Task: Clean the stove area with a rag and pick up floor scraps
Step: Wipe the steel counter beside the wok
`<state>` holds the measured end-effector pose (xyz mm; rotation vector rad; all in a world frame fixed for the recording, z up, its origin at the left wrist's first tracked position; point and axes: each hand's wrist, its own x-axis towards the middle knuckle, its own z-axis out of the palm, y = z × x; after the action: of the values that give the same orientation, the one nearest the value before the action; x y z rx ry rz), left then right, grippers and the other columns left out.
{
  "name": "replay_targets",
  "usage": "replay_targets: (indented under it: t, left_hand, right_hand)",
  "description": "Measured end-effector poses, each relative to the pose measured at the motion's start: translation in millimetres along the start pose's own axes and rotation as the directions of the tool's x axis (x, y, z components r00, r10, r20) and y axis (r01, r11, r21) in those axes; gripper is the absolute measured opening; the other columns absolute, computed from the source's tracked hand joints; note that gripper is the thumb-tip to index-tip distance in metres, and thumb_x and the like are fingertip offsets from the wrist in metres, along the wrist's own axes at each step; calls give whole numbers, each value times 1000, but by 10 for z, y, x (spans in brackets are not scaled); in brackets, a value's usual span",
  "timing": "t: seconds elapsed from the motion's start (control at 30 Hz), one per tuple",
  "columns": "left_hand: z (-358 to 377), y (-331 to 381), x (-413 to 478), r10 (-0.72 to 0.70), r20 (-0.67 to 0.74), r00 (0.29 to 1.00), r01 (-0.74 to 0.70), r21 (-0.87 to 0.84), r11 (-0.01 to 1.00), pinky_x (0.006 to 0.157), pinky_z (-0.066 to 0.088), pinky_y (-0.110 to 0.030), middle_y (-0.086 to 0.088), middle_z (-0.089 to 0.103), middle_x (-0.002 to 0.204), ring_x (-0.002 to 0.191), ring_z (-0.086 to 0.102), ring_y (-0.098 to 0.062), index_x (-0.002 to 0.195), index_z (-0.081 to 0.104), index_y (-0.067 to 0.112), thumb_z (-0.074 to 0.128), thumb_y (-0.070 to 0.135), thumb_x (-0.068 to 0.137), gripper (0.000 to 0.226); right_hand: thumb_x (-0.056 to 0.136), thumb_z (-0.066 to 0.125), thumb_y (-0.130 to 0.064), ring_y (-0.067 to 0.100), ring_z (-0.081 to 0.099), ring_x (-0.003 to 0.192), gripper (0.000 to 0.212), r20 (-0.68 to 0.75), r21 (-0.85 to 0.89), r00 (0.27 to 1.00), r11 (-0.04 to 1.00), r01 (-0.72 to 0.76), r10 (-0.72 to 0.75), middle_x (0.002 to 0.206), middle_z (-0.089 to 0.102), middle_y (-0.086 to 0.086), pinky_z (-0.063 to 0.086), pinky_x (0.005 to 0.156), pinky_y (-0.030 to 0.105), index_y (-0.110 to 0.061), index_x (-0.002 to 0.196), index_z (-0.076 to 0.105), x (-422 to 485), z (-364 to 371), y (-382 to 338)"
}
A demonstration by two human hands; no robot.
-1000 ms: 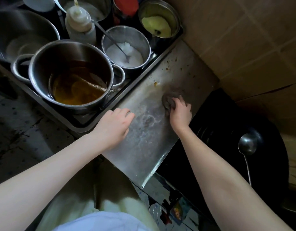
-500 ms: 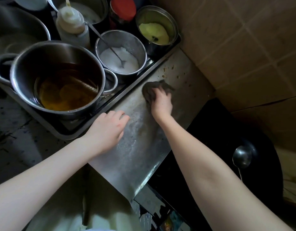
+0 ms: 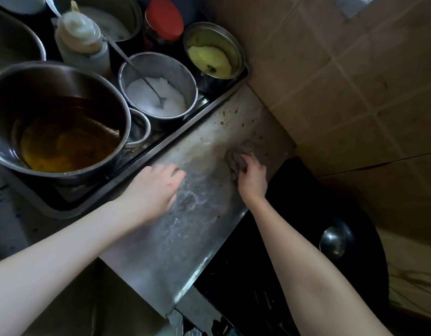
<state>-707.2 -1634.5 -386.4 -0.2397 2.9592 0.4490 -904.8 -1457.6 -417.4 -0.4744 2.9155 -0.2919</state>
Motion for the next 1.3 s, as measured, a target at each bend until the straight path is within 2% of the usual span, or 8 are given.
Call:
replay_targets:
  t: [0.13,0.37,0.67,0.83,0.93,1.03,1.17,1.3]
  left_hand:
    - [29,18,119,-3,-14,1000,3,-6,1000,96,39,-34,-1,38,143,125,43,-23,133,36,21,40,28,94,40]
    - [58,37,248,-7,-72,997,4,-34,999,91,41,-36,-1,45,136,119,48,-24,129,42,20,41,28,93,37]
    - [39,31,443,-19,-94,995,18,-11,1000,92,41,-35,-1,44,136,118,48,-23,129,41,21,42,31,94,37]
    - [58,68,488,-22,-74,997,21,-7,1000,94,40,-34,-1,40,140,122,45,-23,133,37,21,40,30,94,40]
    - [62,96,504,-22,-68,997,22,-8,1000,95,39,-34,0,39,141,124,43,-22,134,36,22,39,30,94,40]
    - [50,110,535,-25,-65,998,24,-23,999,96,39,-33,1,39,141,124,43,-21,132,37,22,40,30,94,39]
    - [36,132,583,-22,-64,998,20,-38,999,97,37,-32,1,38,141,125,43,-20,132,36,22,40,29,95,38]
    - [17,138,622,-23,-68,997,19,-60,998,98,38,-32,2,38,142,125,42,-19,132,36,22,38,27,95,38]
  right_hand:
    - [95,46,-14,31,42,120,35,-68,42,984,986,-160,162,141,47,-4,46,87,43,-30,126,54,238,-105,175]
    - [99,43,-16,31,39,125,34,-79,-2,973,976,-217,216,142,46,0,46,88,44,-24,130,51,653,-141,56]
    - [97,37,-14,34,32,132,40,22,-37,999,999,34,-33,147,41,-1,43,97,48,-28,133,47,964,-78,-454]
    - [97,37,-22,32,35,128,38,98,-62,955,956,288,-281,151,34,-6,42,90,43,-33,132,46,897,-10,-641]
    - [97,37,-23,30,34,130,37,116,-71,936,937,342,-333,153,30,-8,42,88,42,-35,132,45,881,-42,-505]
    - [98,37,-23,28,35,128,36,80,-61,957,956,285,-280,152,32,-8,41,89,41,-35,131,46,887,-111,-218]
    - [96,42,-14,29,37,128,40,-6,-48,997,996,76,-76,149,37,-8,43,92,43,-32,131,48,884,-192,216]
    - [94,48,-8,31,44,125,40,-92,53,993,996,-67,72,141,47,3,45,96,43,-23,130,53,965,-270,452]
